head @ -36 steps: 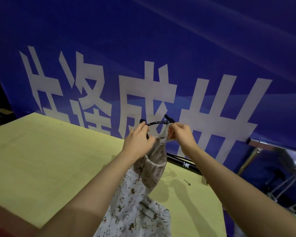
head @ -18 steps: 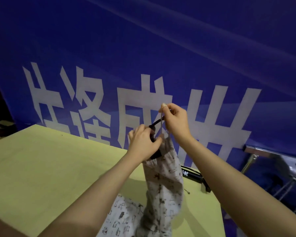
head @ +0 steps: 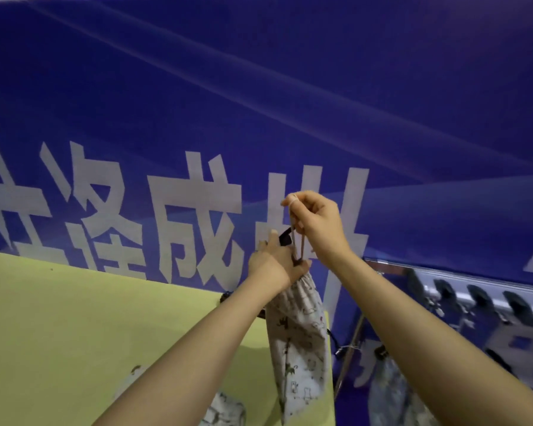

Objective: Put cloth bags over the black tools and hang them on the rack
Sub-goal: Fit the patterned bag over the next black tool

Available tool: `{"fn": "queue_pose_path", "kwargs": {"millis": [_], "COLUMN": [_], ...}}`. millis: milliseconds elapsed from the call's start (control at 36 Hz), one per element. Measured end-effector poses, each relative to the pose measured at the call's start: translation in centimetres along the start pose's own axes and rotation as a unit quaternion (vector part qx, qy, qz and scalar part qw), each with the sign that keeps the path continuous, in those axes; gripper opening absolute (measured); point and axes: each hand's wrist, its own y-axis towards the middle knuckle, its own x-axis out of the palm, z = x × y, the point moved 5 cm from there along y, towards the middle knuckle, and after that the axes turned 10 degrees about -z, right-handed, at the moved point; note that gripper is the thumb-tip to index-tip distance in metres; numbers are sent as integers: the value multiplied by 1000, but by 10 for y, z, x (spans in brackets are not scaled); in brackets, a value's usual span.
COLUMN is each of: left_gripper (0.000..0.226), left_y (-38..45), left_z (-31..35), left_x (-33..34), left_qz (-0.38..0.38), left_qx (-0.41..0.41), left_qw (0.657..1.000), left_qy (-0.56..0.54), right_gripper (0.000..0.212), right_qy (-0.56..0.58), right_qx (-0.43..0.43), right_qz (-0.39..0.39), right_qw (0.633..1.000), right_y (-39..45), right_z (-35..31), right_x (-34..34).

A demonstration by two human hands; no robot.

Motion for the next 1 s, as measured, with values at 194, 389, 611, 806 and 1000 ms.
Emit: {"fn": "queue_pose_path", "kwargs": {"millis": [194,389,611,806,1000], "left_gripper": [45,53,50,40,48], "left_y": [-2,-13,-34,-53,-67], "left_z": [52,102,135,153,175], "left_x": [47,78,109,137,157], "left_qz": [-32,-4,-23,-24,-42], "left_qx": [31,32,-22,-25,-29], "left_qw": [995,993,988,992,997], "left_qy": [88,111,148,119,58], "right_gripper": [20,21,19,27,27], "right_qy": [-2,-212,-427,-158,-224], "right_qx": [9,-56,-113,47,69], "right_qz": [70,64,66,104,69], "right_qw": [998,974,895,981,970], "right_y": [-33,-74,-112,-142,-163], "right_z": [-7,-9,-10,10,13], "right_x": [-64,-111,-146,-179,-199]}}
